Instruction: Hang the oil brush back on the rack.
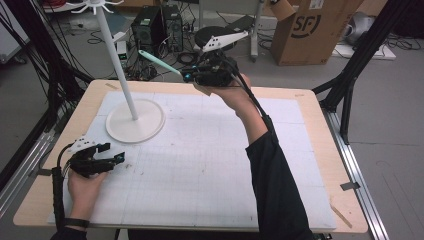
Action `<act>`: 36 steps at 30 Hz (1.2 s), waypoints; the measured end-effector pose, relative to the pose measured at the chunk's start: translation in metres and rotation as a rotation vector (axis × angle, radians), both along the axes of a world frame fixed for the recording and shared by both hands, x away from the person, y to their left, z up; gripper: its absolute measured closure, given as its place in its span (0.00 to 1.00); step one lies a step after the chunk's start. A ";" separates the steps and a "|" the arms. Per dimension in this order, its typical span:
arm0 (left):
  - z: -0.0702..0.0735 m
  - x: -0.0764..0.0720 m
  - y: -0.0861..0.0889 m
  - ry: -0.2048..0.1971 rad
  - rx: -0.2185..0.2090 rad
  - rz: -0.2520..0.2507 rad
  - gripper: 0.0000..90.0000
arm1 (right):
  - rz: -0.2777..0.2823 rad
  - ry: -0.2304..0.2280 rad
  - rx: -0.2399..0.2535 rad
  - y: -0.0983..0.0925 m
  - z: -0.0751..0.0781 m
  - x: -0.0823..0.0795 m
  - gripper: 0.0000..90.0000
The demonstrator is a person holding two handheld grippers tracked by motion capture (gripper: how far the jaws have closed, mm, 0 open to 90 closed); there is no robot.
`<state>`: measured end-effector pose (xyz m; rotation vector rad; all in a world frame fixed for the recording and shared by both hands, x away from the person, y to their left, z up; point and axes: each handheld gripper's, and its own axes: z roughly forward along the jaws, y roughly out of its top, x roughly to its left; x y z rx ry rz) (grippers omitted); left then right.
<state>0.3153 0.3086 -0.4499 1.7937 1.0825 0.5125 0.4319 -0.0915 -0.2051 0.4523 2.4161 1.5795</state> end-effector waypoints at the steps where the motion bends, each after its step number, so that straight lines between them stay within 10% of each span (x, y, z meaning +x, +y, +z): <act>1: 0.000 0.000 0.000 0.000 0.005 -0.002 0.28 | 0.001 0.004 0.006 0.001 0.003 0.000 0.93; 36: 0.000 0.000 -0.002 -0.003 0.018 -0.011 0.28 | 0.021 -0.073 0.020 0.035 0.076 0.000 0.93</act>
